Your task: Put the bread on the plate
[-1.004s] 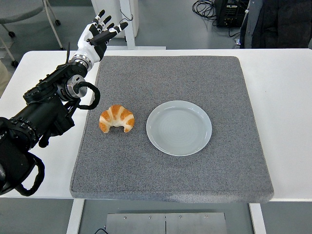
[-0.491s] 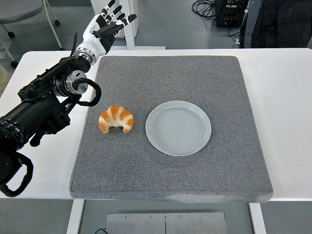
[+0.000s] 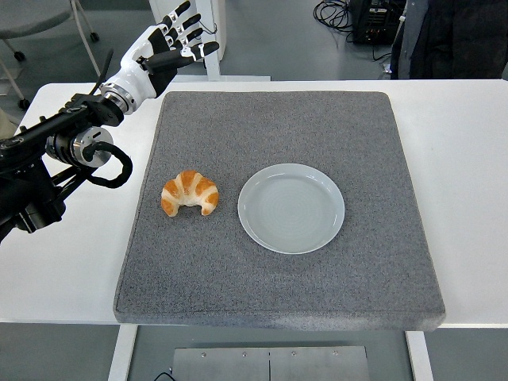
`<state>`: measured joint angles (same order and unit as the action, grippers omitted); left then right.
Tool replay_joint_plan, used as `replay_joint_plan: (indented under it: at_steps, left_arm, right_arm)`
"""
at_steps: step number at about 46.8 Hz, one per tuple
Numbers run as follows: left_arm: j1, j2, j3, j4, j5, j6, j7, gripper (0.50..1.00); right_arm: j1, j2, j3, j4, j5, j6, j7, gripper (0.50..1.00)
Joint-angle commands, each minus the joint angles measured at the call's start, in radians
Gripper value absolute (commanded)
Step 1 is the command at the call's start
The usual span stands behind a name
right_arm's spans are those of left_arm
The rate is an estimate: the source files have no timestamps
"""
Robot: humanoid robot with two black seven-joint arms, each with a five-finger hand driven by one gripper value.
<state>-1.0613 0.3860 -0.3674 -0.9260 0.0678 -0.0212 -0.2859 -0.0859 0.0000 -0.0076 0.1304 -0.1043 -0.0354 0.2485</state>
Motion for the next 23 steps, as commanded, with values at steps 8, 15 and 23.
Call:
replay_joint_plan:
  at_steps: [8, 15, 23]
  left_arm:
    - [-0.017, 0.103, 0.073, -0.119, 0.072, 0.015, 0.001, 0.998]
    - [-0.022, 0.149, 0.099, -0.163, 0.104, 0.061, 0.007, 0.998]
    - [-0.057, 0.209, 0.215, -0.214, 0.124, 0.066, 0.01, 0.998]
  right_arm:
    - [0.0, 0.0, 0.0, 0.0, 0.0, 0.0, 0.0, 1.0]
    - [0.0, 0.0, 0.0, 0.0, 0.0, 0.0, 0.0, 1.0]
    - [0.0, 0.0, 0.0, 0.0, 0.0, 0.0, 0.0, 1.0]
